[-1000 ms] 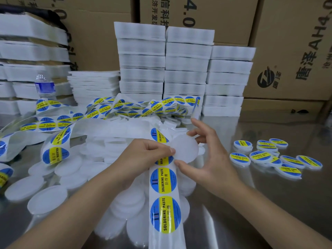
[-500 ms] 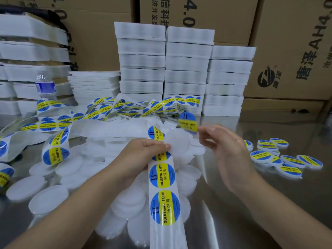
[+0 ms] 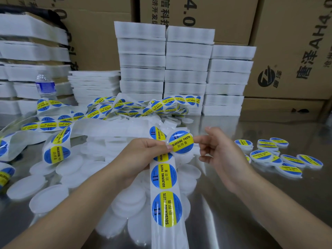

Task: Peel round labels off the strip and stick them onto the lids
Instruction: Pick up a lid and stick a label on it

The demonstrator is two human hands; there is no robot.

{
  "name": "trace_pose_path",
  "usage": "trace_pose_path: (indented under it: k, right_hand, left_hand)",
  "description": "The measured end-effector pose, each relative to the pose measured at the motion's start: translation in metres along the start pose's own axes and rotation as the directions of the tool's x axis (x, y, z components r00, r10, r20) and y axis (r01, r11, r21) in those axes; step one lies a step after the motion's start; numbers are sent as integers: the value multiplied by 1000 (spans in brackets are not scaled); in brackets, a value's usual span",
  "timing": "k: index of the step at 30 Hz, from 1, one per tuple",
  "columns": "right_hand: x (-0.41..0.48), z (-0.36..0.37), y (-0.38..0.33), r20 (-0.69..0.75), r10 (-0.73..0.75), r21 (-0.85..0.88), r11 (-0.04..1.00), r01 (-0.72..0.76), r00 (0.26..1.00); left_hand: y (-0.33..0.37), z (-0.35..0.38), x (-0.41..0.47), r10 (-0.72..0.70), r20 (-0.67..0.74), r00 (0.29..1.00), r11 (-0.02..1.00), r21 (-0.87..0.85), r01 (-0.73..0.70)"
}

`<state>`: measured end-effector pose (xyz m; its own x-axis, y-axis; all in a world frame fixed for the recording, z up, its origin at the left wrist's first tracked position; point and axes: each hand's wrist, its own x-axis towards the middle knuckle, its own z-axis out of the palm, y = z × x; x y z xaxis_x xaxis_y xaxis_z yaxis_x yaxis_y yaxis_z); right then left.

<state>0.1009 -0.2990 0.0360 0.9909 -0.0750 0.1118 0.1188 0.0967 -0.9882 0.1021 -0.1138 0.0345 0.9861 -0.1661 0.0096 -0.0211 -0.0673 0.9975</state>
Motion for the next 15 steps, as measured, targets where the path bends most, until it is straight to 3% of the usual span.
trace_pose_path:
  k: [15]
  right_hand:
    - [0,-1,1,-7,22,-20,1000,-23,1000]
  left_hand:
    - [0,-1,0,-1,27,1000,1000,11,0]
